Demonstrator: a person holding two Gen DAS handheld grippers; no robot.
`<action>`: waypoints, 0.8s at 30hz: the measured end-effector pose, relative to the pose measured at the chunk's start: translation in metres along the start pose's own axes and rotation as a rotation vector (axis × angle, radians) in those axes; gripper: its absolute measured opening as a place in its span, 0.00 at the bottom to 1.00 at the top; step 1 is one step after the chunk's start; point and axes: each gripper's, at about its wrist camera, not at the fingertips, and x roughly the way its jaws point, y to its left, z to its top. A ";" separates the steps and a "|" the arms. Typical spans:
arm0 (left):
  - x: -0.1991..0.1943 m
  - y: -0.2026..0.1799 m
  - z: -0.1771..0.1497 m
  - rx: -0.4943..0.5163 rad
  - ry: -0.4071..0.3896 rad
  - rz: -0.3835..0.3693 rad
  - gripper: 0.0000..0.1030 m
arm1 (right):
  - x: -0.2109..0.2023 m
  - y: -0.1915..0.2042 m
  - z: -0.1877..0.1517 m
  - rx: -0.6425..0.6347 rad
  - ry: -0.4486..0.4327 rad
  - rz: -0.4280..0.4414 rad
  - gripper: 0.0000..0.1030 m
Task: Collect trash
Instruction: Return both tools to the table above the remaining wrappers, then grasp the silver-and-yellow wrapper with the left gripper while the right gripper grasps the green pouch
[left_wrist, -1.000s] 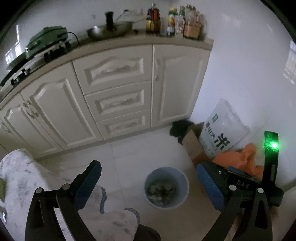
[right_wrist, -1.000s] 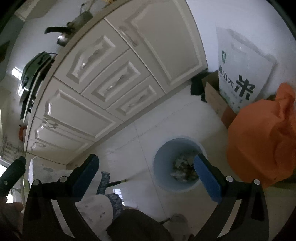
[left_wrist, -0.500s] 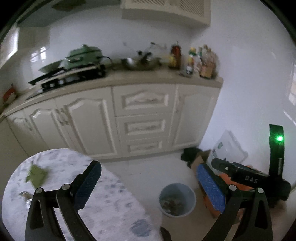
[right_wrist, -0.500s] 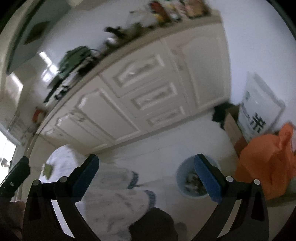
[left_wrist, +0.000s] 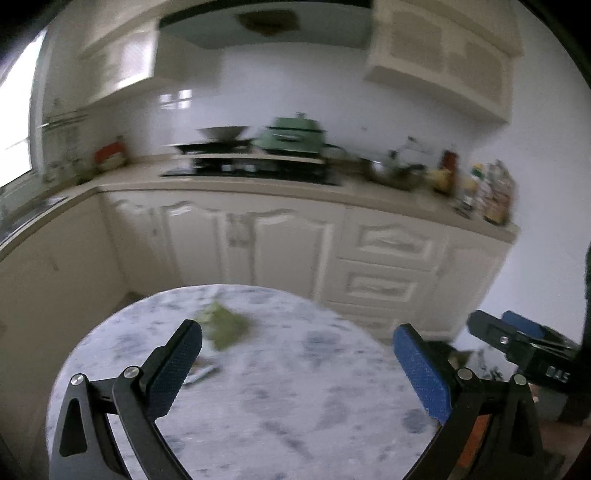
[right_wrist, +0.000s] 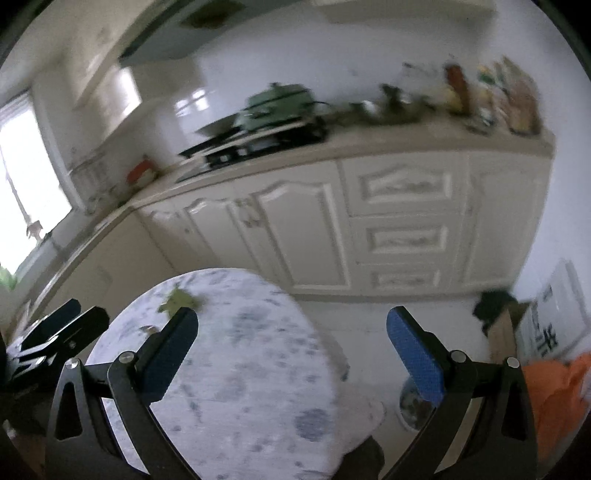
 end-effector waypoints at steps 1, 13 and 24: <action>-0.010 0.015 -0.006 -0.020 -0.006 0.028 0.99 | 0.001 0.013 -0.001 -0.028 -0.003 0.005 1.00; -0.040 0.075 -0.053 -0.159 0.064 0.200 0.99 | 0.040 0.106 -0.019 -0.241 0.026 0.053 1.00; 0.080 0.091 -0.021 -0.199 0.212 0.226 0.99 | 0.100 0.110 -0.024 -0.265 0.108 0.052 1.00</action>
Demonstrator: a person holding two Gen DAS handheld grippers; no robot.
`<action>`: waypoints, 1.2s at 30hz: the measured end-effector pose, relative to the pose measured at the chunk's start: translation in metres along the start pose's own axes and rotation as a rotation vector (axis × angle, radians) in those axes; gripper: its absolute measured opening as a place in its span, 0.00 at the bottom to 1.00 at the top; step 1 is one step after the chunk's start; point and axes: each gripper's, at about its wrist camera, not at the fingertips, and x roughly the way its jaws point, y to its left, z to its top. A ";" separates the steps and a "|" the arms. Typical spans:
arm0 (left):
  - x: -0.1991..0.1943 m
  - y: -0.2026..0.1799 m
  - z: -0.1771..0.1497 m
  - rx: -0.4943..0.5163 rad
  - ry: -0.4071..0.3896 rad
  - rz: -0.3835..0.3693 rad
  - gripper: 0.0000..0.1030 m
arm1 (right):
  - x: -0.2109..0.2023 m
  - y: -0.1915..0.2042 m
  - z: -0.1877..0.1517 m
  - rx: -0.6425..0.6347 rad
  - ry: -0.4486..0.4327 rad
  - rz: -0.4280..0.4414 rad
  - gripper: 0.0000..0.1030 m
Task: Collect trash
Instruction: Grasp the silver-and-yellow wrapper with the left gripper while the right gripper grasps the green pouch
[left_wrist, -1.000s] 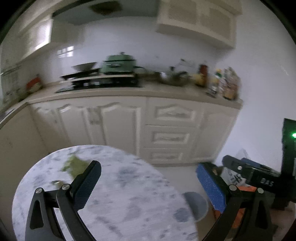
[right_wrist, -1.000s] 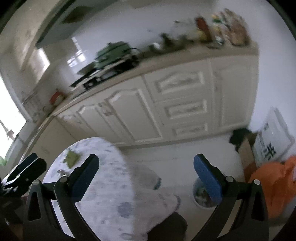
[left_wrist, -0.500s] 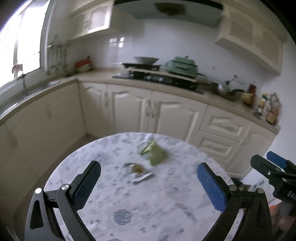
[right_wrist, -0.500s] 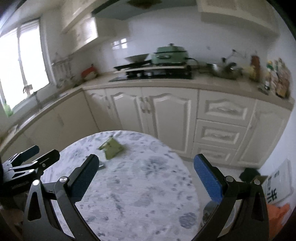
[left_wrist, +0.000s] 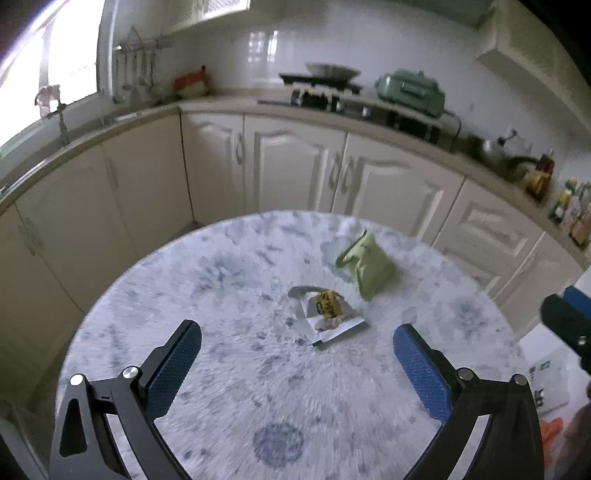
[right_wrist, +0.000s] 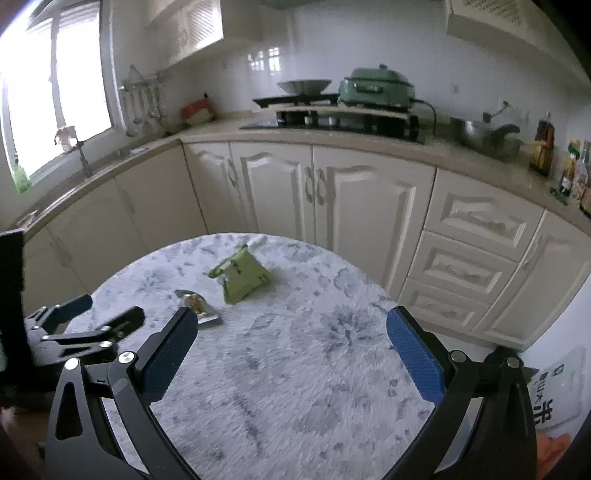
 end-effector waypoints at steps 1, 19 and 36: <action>0.016 0.003 0.006 0.000 0.014 0.000 0.99 | 0.005 -0.001 0.000 0.002 0.007 -0.001 1.00; 0.144 0.004 0.042 0.078 0.089 -0.064 0.25 | 0.107 0.001 0.016 0.003 0.130 0.056 1.00; 0.141 0.061 0.041 -0.018 0.071 -0.159 0.07 | 0.209 0.061 0.023 -0.125 0.250 0.163 0.66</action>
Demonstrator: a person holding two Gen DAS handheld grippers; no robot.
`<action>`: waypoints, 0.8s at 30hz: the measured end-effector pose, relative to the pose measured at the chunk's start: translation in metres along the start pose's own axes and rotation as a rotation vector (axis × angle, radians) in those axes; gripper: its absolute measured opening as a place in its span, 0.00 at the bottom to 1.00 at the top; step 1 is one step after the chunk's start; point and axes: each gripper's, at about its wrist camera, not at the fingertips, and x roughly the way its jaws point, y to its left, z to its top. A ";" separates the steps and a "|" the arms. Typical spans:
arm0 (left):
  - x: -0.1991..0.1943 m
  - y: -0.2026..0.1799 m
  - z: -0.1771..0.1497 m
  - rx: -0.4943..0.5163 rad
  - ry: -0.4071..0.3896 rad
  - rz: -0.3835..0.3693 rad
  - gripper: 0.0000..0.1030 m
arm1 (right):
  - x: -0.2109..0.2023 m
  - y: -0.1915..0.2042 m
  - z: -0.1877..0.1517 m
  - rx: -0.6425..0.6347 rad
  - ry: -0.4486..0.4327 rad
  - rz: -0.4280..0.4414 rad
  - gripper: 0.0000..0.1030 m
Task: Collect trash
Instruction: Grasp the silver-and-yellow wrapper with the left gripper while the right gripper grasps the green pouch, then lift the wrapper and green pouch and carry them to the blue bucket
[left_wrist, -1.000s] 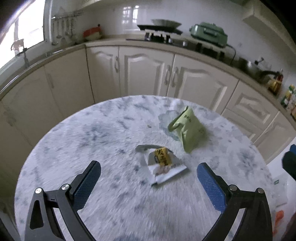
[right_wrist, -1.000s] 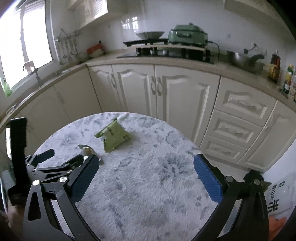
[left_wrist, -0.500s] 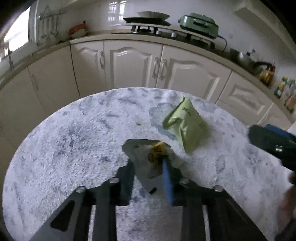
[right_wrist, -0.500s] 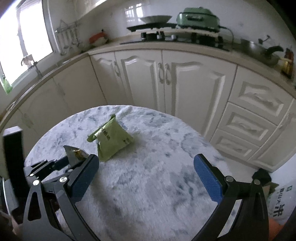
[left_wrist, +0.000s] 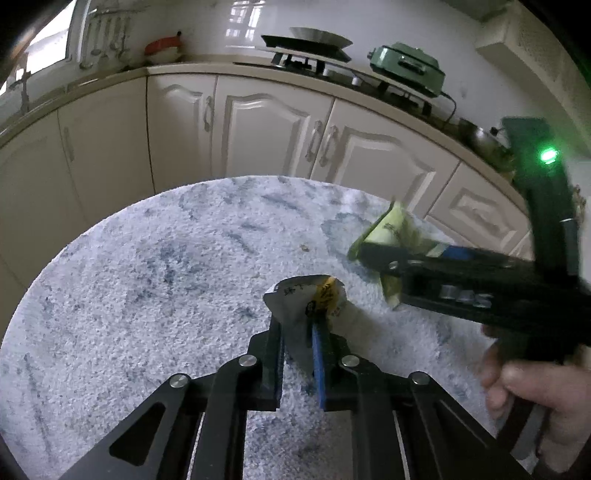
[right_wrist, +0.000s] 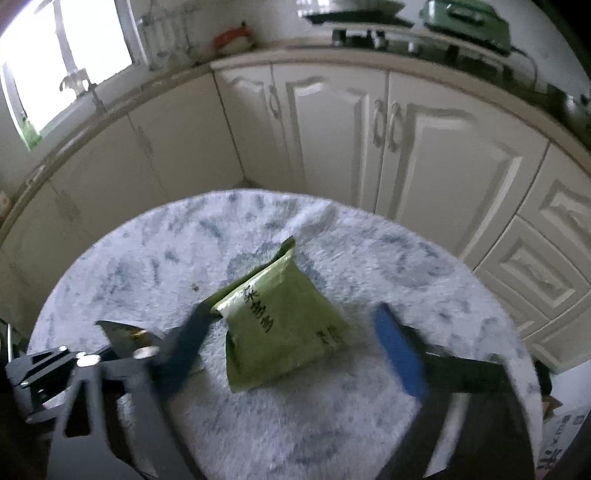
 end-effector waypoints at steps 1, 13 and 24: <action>0.000 0.003 0.002 -0.002 -0.008 0.001 0.07 | 0.000 0.002 -0.001 -0.018 -0.004 -0.014 0.47; -0.037 -0.015 -0.023 0.003 -0.068 -0.006 0.01 | -0.049 -0.014 -0.034 0.031 -0.058 0.045 0.24; -0.073 -0.039 -0.040 0.042 -0.103 -0.029 0.01 | -0.130 -0.023 -0.060 0.059 -0.164 0.054 0.24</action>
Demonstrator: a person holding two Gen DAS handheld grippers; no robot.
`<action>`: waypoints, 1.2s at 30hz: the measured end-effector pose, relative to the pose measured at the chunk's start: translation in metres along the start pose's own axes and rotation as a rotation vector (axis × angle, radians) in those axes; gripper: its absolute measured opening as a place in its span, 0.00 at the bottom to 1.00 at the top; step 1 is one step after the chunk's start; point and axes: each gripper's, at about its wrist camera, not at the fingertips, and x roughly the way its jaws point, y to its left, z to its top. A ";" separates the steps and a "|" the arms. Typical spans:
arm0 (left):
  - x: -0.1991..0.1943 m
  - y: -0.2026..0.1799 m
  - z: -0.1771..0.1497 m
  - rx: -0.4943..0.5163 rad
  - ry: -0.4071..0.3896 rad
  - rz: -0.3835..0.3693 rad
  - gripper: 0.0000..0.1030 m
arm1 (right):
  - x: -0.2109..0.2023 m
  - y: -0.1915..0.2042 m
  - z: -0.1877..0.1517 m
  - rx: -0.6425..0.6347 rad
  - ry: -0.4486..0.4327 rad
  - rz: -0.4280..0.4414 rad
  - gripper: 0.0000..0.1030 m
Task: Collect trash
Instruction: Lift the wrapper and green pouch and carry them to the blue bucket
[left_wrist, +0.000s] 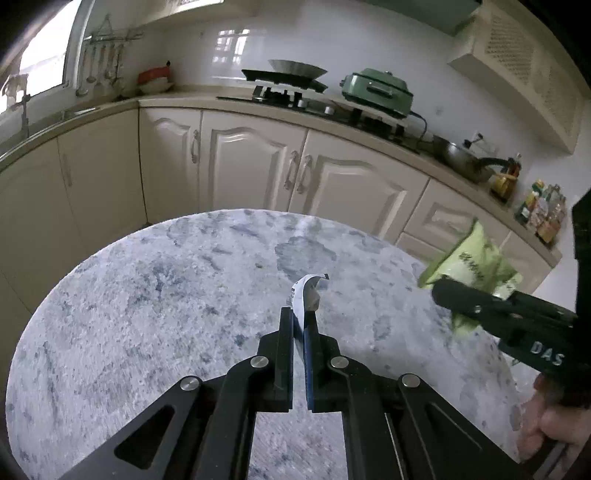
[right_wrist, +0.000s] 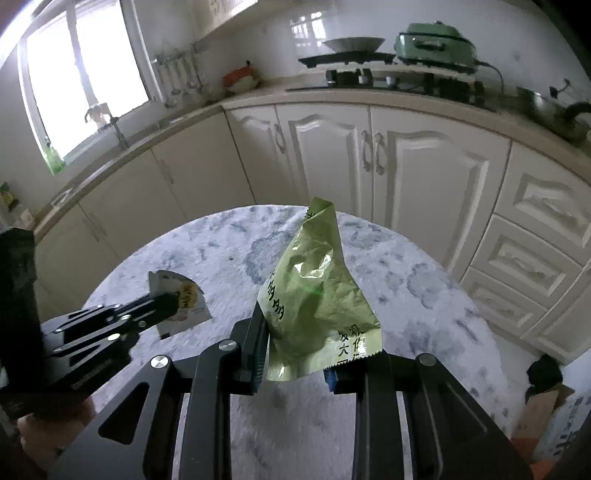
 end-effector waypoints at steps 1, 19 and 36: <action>-0.003 -0.002 -0.001 0.004 -0.001 0.000 0.00 | -0.004 -0.001 -0.001 0.002 -0.003 -0.002 0.24; -0.100 -0.104 0.002 0.164 -0.154 -0.133 0.01 | -0.143 -0.047 -0.033 0.094 -0.187 -0.093 0.24; -0.088 -0.290 -0.021 0.373 -0.084 -0.409 0.01 | -0.266 -0.173 -0.106 0.297 -0.260 -0.369 0.24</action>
